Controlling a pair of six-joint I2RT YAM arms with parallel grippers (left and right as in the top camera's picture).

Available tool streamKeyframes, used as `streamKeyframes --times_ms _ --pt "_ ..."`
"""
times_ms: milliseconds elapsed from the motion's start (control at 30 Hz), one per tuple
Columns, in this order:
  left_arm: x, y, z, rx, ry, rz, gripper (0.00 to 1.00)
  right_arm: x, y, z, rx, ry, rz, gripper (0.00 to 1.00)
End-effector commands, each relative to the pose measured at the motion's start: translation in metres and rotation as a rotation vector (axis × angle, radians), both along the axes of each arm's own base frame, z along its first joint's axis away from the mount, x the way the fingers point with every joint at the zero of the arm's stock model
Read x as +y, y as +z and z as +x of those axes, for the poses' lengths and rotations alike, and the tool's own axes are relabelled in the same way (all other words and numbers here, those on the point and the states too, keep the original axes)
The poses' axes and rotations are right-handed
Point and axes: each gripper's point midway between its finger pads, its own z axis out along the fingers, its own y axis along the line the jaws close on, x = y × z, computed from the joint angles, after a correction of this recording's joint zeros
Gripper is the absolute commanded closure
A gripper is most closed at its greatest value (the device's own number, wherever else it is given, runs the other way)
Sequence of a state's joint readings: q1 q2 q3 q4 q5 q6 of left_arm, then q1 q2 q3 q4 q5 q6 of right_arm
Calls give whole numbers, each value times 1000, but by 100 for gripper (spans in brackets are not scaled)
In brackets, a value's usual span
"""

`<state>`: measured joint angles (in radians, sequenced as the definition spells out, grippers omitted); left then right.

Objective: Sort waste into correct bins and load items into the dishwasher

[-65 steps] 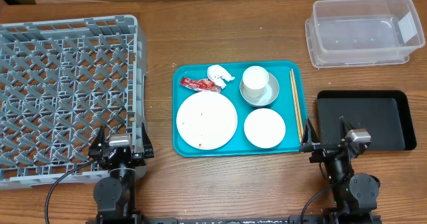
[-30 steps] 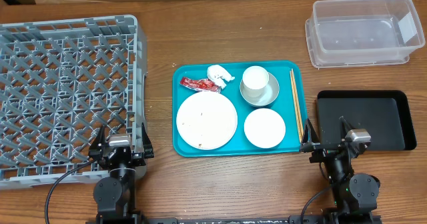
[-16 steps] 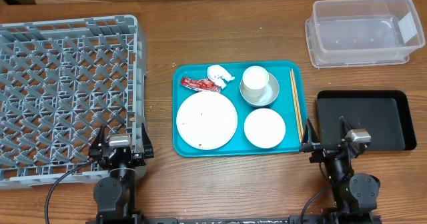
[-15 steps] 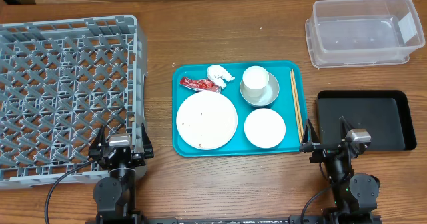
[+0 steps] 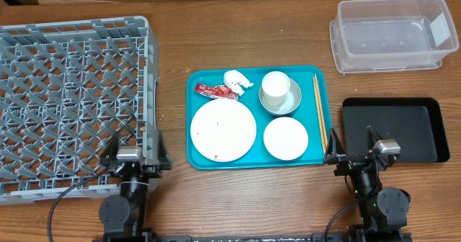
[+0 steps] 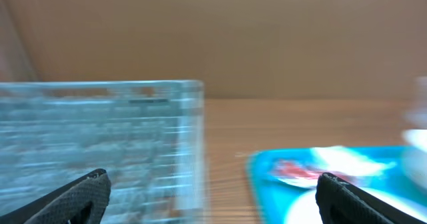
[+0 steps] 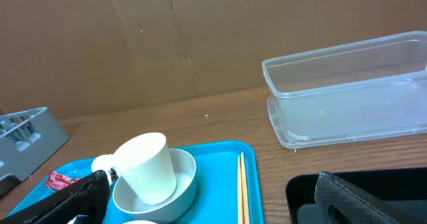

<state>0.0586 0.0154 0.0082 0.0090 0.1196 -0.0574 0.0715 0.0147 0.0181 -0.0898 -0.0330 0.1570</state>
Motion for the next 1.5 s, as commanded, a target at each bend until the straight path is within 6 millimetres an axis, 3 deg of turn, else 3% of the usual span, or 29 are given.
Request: streamKeyframes --times_ms 0,100,167,333,467,567,767,1000,1100,1233,1300,1367,1467 --pt "-89 6 -31 101 -551 -369 0 -4 -1 0 -7 -18 4 0" --pt "-101 34 -43 66 -662 -502 0 -4 -1 0 -7 -18 4 0" --pt "-101 71 -54 -29 -726 -616 0 -4 -1 0 -7 -18 4 0" --pt "-98 138 -88 -306 -824 -596 0 -4 -1 0 -7 -18 4 0" --pt "-97 162 -93 -298 -803 -590 0 -4 -1 0 -7 -18 4 0" --pt "-100 173 -87 -204 -733 -465 0 -4 -1 0 -7 -18 4 0" --pt "-90 164 -47 249 -530 -270 0 -4 -1 0 -7 -18 4 0" --pt "-86 148 -3 796 -496 -301 0 -4 -1 0 -8 -18 4 0" --pt "-95 144 21 914 -533 -422 0 -4 -1 0 -7 -18 4 0" --pt "-124 142 50 913 -728 -455 0 -4 -1 0 -7 -18 4 0" --pt "-127 116 66 979 -620 -362 0 -4 -1 0 -7 -18 4 0" --pt "-112 82 80 1087 -326 -238 0 -4 -1 0 -7 -18 4 0" --pt "-100 62 86 1159 -37 -41 0 -4 -1 0 -7 -18 4 0"
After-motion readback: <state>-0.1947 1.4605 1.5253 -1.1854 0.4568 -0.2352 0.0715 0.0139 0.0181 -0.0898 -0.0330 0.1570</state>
